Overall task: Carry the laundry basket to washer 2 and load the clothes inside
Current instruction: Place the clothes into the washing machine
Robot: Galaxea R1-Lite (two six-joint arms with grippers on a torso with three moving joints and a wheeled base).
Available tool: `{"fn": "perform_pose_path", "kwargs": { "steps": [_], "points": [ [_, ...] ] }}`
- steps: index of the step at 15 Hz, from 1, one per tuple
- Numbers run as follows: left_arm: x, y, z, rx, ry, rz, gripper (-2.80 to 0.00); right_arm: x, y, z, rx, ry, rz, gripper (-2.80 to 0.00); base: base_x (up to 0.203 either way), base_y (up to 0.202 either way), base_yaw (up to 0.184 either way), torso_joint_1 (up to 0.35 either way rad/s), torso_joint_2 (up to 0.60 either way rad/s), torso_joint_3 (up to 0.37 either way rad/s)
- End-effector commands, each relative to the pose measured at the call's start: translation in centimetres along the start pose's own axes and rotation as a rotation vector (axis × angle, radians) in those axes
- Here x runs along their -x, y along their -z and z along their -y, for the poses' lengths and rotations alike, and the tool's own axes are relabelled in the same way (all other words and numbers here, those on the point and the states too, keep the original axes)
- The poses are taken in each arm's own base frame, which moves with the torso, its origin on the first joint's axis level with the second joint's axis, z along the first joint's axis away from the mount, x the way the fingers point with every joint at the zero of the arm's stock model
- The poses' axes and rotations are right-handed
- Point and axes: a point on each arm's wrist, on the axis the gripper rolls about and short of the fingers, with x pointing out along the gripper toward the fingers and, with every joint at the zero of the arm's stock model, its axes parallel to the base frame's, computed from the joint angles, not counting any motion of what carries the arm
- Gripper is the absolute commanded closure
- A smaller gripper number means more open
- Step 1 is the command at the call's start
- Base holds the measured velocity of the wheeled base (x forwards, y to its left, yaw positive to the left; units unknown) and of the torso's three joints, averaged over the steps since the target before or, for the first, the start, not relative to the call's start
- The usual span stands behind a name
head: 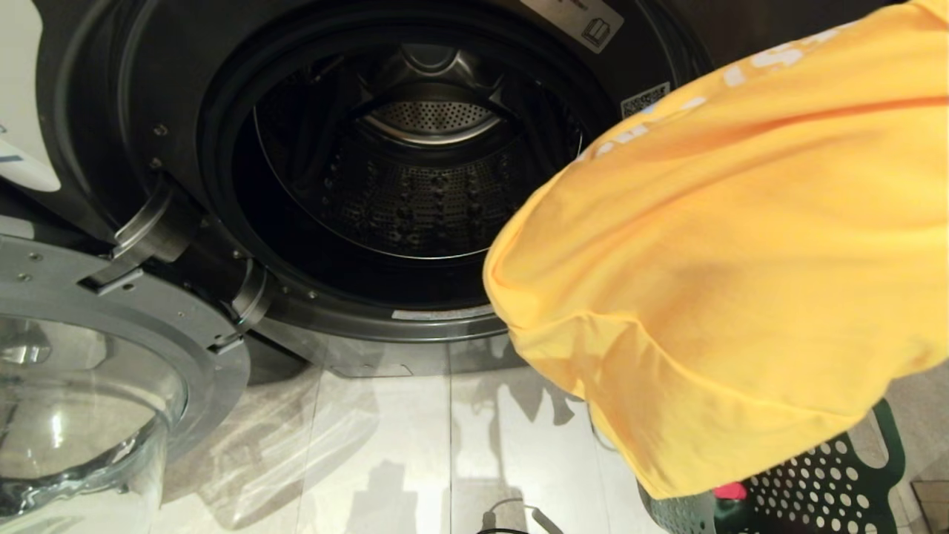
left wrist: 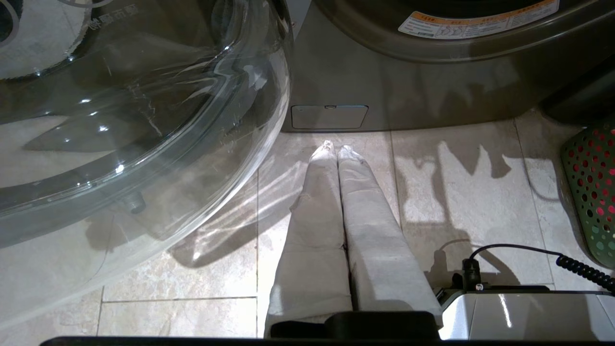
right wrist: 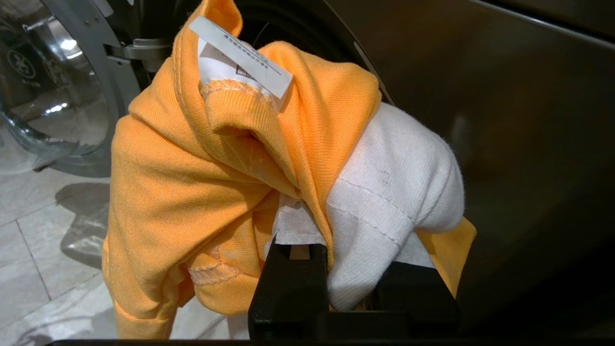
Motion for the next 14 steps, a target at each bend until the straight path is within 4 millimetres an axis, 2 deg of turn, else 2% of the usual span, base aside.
{"fn": "perform_pose_path", "kwargs": {
  "steps": [1,5,14],
  "points": [
    [0.0,0.0,0.0,0.000,0.000,0.001,0.00,-2.7,1.6,-1.5,-0.011,-0.048,-0.027,0.00,0.000,0.000,0.000,0.000,0.00,0.000],
    [0.0,0.0,0.0,0.000,0.000,0.001,0.00,-5.7,3.5,-3.7,-0.046,-0.080,-0.008,0.00,0.000,0.000,0.000,0.000,0.00,0.000],
    [0.0,0.0,0.0,0.000,0.000,0.001,0.00,-14.5,11.0,-9.0,-0.052,0.021,-0.081,0.00,0.000,0.000,0.000,0.000,0.00,0.000]
  ]
}}
